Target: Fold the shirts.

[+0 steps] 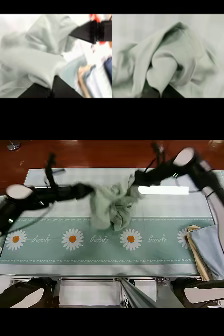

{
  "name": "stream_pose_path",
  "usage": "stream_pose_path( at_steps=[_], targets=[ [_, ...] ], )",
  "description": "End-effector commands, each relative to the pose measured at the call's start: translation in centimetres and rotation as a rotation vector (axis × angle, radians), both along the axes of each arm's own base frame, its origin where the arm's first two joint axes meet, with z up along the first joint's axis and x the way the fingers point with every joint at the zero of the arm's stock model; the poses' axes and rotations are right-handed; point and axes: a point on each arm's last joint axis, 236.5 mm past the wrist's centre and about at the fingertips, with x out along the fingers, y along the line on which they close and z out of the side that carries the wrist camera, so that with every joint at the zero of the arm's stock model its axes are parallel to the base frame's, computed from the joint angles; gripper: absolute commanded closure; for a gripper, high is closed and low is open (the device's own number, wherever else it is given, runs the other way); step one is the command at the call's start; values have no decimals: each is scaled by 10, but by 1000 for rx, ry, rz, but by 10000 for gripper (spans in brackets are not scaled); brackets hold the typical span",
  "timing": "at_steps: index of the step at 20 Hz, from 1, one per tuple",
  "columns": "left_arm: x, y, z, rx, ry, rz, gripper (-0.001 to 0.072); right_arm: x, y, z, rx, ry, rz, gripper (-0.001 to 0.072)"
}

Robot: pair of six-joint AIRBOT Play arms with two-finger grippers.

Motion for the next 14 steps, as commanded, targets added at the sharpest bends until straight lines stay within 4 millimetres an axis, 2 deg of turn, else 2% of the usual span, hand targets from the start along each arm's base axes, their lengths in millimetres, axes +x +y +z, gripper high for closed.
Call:
stream_pose_path(
  at_steps=[1, 2, 3, 4, 7, 9, 11, 13, 14],
  targets=[
    [14, 32, 154, -59, -299, 53, 683, -5, -40, 155, -62, -316, -10, 690],
    [7, 36, 192, -68, -375, 52, 683, -21, -45, 192, -71, -406, -4, 690],
    [-4, 42, 228, -68, -450, 49, 683, -42, -53, 220, -94, -477, -9, 690],
    [-18, 47, 257, -48, -508, 49, 683, -64, -58, 243, -115, -532, -2, 690],
    [-60, 68, 307, 80, -620, 106, 683, -141, -66, 306, -149, -706, 32, 690],
    [-97, 79, 337, 152, -718, 158, 683, -192, -72, 343, -155, -829, 30, 690],
    [-140, 84, 364, 188, -823, 195, 683, -240, -79, 368, -161, -916, 19, 690],
    [-179, 93, 383, 229, -913, 245, 683, -275, -82, 375, -169, -948, 27, 690],
    [-195, 98, 390, 248, -950, 275, 683, -286, -83, 372, -178, -940, 35, 690]
  ],
)
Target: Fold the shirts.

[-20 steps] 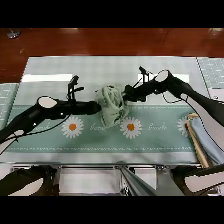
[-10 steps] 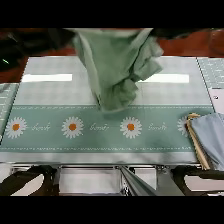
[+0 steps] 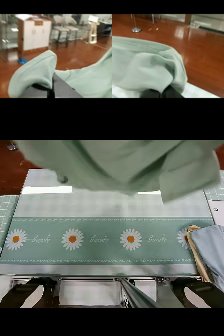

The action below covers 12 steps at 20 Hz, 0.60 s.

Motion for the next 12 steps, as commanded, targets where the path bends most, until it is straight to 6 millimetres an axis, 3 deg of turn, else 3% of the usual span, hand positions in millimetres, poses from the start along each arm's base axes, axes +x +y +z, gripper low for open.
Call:
stream_pose_path(
  at_steps=[1, 4, 6, 9, 12],
  targets=[
    [-61, 23, 30, 40, -142, 136, 683, -62, -8, 3, -43, -24, 4, 690],
    [-68, 33, 22, 65, -117, 190, 683, -61, -6, -43, -43, 143, 12, 690],
    [-44, 29, -8, 74, 11, 162, 683, -46, 2, -102, -39, 330, 37, 690],
    [24, 19, -94, 90, 301, 97, 683, -19, 18, -193, -13, 578, 83, 690],
    [89, 3, -210, 112, 597, 41, 683, 21, 21, -286, 34, 735, 30, 690]
  ],
)
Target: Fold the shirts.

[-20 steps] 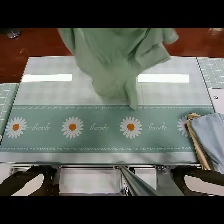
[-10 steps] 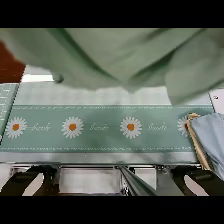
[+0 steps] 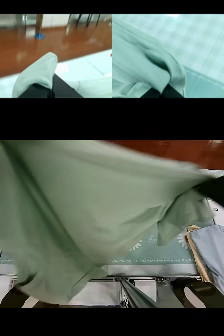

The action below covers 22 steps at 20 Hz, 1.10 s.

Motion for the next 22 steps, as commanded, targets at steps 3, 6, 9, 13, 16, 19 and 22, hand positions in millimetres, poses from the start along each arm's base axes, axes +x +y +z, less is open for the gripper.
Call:
stream_pose_path(
  at_steps=[3, 6, 9, 13, 16, 19, 22],
  targets=[
    [101, -23, -175, -3, 378, -19, 683, 72, -1, -153, 23, 241, -126, 690],
    [157, -23, -218, -46, 414, 48, 682, 140, -12, -193, 47, 273, -232, 690],
    [181, -34, -254, -121, 490, 54, 682, 203, -31, -221, 134, 325, -361, 689],
    [179, -67, -293, -164, 616, -15, 656, 250, -25, -235, 395, 438, -441, 689],
    [168, -61, -315, -90, 687, -39, 1, 254, -31, -221, 487, 482, -421, 88],
    [124, -3, -346, 9, 938, -27, 2, 228, -73, -204, 412, 506, -364, 83],
    [66, 59, -388, 75, 1187, 66, 7, 150, -154, -245, 93, 660, -461, 83]
  ],
)
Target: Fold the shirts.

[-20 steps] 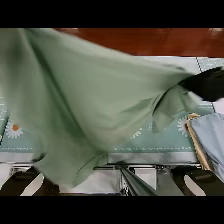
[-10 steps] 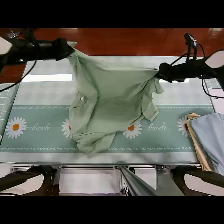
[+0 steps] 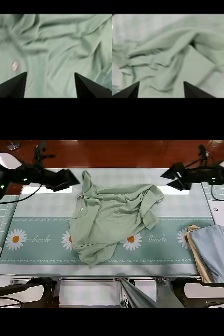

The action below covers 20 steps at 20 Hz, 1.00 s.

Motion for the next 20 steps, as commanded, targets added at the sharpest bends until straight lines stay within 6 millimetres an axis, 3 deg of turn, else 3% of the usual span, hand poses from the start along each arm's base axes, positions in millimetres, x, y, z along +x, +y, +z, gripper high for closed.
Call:
stream_pose_path(
  at_steps=[1, 3, 6, 8, 13, 18, 19, 20],
  targets=[
    [-74, 65, -51, 96, 300, 79, 7, -90, -75, -47, -219, 287, -52, 83],
    [-114, 71, -84, 63, 376, 159, 7, -113, -65, -68, -183, 242, -104, 84],
    [-187, 56, -129, 41, 487, 157, 7, -141, -29, -83, -61, 172, -165, 84],
    [-215, 47, -140, -3, 552, 166, 7, -155, -14, -85, -19, 149, -152, 84],
    [-228, -3, -142, -200, 538, 161, 7, -165, -9, -86, -29, 147, -106, 84],
    [-206, -40, -150, -271, 410, 209, 20, -167, -13, -91, -56, 158, -100, 84],
    [-202, -42, -151, -259, 389, 212, 223, -169, -15, -94, -61, 172, -103, 84],
    [-199, -43, -151, -252, 372, 213, 694, -169, -13, -97, -54, 184, -103, 84]
  ],
)
